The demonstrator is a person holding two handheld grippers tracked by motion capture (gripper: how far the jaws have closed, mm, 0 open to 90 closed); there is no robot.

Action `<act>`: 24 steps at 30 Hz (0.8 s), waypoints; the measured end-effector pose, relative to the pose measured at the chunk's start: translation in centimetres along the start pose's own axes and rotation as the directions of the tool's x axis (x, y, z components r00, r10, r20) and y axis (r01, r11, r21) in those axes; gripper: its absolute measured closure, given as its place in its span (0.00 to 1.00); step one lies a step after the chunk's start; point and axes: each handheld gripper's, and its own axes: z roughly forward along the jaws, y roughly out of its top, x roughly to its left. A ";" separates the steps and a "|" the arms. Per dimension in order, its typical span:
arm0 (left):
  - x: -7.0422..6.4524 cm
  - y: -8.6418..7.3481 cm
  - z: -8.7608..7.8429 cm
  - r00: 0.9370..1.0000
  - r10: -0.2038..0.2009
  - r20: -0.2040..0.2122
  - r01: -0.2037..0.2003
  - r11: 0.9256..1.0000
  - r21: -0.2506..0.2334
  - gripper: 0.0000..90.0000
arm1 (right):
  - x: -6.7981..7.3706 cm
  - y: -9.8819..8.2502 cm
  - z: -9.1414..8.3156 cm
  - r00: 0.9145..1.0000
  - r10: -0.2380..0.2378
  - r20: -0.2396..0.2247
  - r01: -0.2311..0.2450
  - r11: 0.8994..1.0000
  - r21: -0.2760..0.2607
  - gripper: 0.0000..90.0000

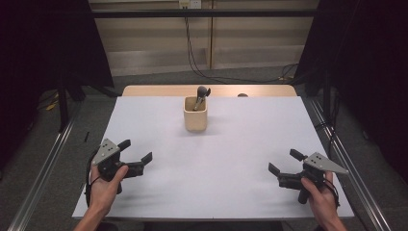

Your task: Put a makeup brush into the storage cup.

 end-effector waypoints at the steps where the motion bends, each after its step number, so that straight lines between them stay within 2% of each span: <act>1: -0.1 -0.1 -0.2 1.000 0.001 0.003 -0.001 1.000 0.000 0.03 | 0.0 0.0 0.0 1.000 -0.005 0.000 0.005 1.000 0.002 0.00; 12: -1.1 -1.1 -1.9 1.000 0.013 -0.014 -0.013 1.000 -0.006 0.03 | 0.0 0.0 -0.2 1.000 0.001 0.003 -0.001 1.000 -0.002 0.00; 16: -0.8 -1.5 -2.4 1.000 0.017 -0.021 -0.017 1.000 -0.001 0.03 | 0.0 -0.1 -0.2 1.000 -0.004 0.001 0.004 1.000 0.001 0.00; 18: -0.7 -1.8 -2.7 0.999 0.017 -0.040 -0.018 1.000 -0.023 0.04 | 0.0 -0.1 -0.1 1.000 -0.003 -0.001 0.003 1.000 0.008 0.00; 21: -0.6 -2.2 -3.0 0.999 0.023 -0.041 -0.023 1.000 0.003 0.03 | 0.0 0.0 -0.2 1.000 -0.004 -0.002 0.004 1.000 0.002 0.00; 24: -0.9 -2.1 -3.3 0.999 0.023 -0.032 -0.023 1.000 -0.004 0.03 | -0.1 -0.1 -0.3 1.000 -0.004 0.001 0.004 1.000 0.004 0.00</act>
